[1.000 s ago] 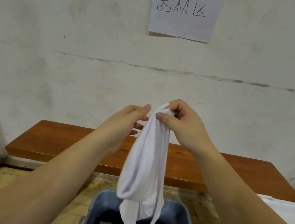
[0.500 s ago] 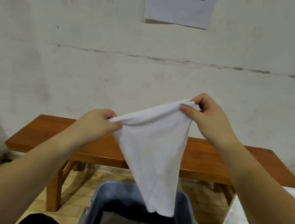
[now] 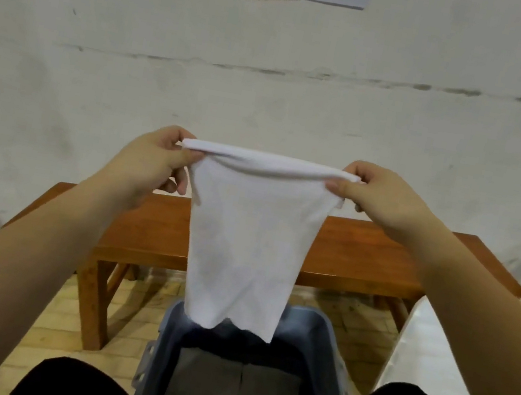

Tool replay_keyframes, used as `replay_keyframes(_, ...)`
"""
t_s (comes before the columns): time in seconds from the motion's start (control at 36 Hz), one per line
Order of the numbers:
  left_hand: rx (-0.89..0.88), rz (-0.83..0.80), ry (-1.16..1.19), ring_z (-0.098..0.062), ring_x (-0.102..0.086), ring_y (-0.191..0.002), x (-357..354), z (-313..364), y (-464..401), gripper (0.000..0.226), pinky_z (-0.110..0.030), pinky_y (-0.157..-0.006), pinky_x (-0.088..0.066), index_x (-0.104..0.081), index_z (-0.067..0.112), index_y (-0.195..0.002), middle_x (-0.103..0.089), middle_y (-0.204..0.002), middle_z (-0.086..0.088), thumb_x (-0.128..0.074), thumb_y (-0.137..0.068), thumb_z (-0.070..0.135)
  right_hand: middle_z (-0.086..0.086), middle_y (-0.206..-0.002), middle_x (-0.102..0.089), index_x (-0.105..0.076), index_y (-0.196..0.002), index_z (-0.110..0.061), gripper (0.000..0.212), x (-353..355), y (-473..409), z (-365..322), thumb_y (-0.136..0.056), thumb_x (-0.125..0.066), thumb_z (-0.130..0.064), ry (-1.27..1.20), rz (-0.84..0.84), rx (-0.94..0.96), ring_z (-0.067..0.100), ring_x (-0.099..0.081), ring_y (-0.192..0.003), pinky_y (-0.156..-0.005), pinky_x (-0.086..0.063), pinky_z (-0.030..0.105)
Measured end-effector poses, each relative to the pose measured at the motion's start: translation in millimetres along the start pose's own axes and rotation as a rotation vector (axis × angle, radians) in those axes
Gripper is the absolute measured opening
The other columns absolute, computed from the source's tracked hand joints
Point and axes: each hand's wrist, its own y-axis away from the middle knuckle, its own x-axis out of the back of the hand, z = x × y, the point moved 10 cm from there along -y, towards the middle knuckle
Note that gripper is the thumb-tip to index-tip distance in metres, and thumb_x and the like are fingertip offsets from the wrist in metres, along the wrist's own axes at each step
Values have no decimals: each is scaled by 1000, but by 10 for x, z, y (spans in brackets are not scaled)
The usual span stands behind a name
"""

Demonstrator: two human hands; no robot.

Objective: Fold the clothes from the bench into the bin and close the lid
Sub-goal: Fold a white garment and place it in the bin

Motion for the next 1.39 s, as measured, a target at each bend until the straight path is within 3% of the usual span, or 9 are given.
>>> replay_keyframes(0.08, 62, -46, 60, -19, -56, -46, -42, -106, -20, 9, -24, -41, -38, -58, 18, -91, -64, -70, 0, -56, -100, 16, -10, -55, -57, -55, -82, -16, 20, -159, -33, 67, -94, -66, -29, -182, -64, -14, 10, -47, -52, -52, -40, 26)
replay_keyframes(0.31, 170, -146, 251, -14, -61, -50, -205, -387, -166, 7, -21, -40, -39, -56, 18, -97, -64, -68, 0, -51, -101, 15, -3, -65, -65, -56, -93, -16, 17, -301, -185, 256, -98, -60, -32, -159, -100, -37, 14, -57, -52, -48, -41, 29)
replay_keyframes(0.44, 185, -176, 330, -13, -61, -48, -246, -449, -390, 6, -19, -40, -38, -57, 18, -97, -64, -74, 0, -52, -99, 16, 15, -70, -63, -54, -91, -18, 21, -335, -374, 304, -97, -58, -38, -178, -128, -29, 21, -52, -52, -47, -37, 30)
replay_keyframes(0.64, 247, -160, 295, -12, -63, -49, -349, -688, -978, 6, -20, -41, -37, -57, 15, -103, -65, -78, -1, -51, -101, 16, 0, -65, -63, -57, -93, -17, 11, -329, -907, 547, -96, -63, -25, -322, -41, -122, 13, -56, -51, -46, -41, 26)
replay_keyframes(0.75, 273, -159, 250, -18, -70, -60, -514, -907, -1419, 7, -22, -46, -41, -55, 12, -107, -67, -86, -4, -50, -102, 15, 3, -88, -71, -66, -107, -20, 12, -481, -1316, 881, -95, -65, -23, -427, -37, -232, 14, -68, -64, -55, -50, 24)
replay_keyframes(0.92, 345, -128, 264, -18, -71, -64, -783, -1398, -2032, 10, -24, -51, -51, -54, 9, -111, -65, -92, -7, -50, -102, 12, 9, -105, -71, -67, -106, -16, 11, -711, -1909, 1487, -96, -64, -21, -442, -4, -329, 18, -73, -81, -69, -57, 24)
replay_keyframes(1.08, 356, -11, 377, -26, -72, -86, -871, -1792, -2590, 14, -27, -66, -57, -54, 6, -115, -64, -112, -16, -51, -102, 11, 11, -112, -69, -67, -111, -12, 15, -826, -2412, 1869, -98, -61, -17, -450, 81, -333, 19, -70, -89, -80, -59, 26)
replay_keyframes(1.25, 274, 3, 413, -24, -71, -102, -981, -2041, -2796, 13, -30, -85, -56, -55, 9, -114, -65, -117, -14, -50, -102, 10, 0, -108, -70, -67, -106, -22, 12, -976, -2554, 2086, -98, -58, -21, -372, 128, -295, 16, -69, -102, -97, -54, 35)
replay_keyframes(1.39, 307, -51, 289, -23, -71, -95, -1023, -2200, -2502, 9, -36, -85, -57, -58, 9, -108, -66, -109, -14, -52, -101, 12, -2, -112, -70, -66, -112, -21, 15, -1208, -2192, 2125, -99, -57, -22, -385, 39, -299, 12, -69, -103, -94, -55, 31)
